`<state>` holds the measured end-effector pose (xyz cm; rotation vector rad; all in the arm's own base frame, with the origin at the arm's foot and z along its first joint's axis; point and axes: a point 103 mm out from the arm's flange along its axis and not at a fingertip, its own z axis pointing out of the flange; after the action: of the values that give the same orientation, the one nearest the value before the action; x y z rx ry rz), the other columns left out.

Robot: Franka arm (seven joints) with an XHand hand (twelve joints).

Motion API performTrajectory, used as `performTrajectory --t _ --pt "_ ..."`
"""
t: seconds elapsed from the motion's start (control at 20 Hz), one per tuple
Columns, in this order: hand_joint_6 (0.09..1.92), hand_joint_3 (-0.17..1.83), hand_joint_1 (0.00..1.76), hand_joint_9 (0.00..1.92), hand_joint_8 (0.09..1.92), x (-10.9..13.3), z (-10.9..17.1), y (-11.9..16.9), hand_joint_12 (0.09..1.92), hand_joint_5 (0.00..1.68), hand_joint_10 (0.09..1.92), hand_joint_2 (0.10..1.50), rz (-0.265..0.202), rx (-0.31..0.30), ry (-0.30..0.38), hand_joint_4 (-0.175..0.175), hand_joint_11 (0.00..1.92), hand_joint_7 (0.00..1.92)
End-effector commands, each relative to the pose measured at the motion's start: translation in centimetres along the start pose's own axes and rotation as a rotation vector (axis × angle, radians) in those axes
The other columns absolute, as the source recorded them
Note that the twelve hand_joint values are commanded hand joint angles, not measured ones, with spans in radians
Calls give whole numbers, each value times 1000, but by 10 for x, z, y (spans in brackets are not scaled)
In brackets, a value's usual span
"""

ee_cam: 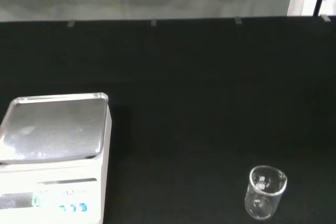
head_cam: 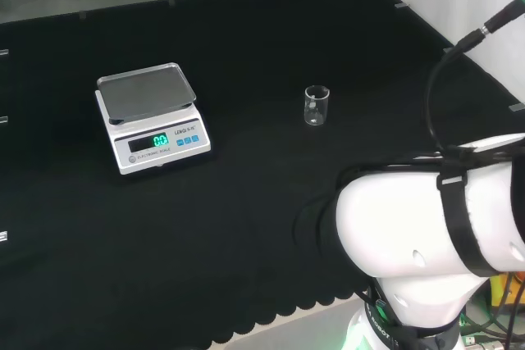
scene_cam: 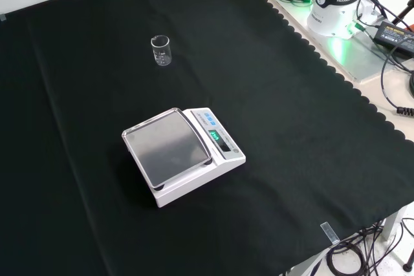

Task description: Pick up the beaker.

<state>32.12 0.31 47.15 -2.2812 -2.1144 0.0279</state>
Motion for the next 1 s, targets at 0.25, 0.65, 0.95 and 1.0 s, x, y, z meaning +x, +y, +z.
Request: performTrajectory --t 0.25,0.65,0.95,1.0 --pt "87 -44 262 0 359 31 13 11 1478 0 448 998 27 8 51 -35 0 0" --pt "87 -44 269 0 434 20 47 49 1498 0 551 989 29 45 96 -41 0 0" --pt "87 -44 278 0 497 -2 64 76 1509 0 616 983 57 77 143 -46 0 0" --pt "87 -44 278 0 504 -5 68 81 1510 0 622 982 70 87 153 -46 0 0"
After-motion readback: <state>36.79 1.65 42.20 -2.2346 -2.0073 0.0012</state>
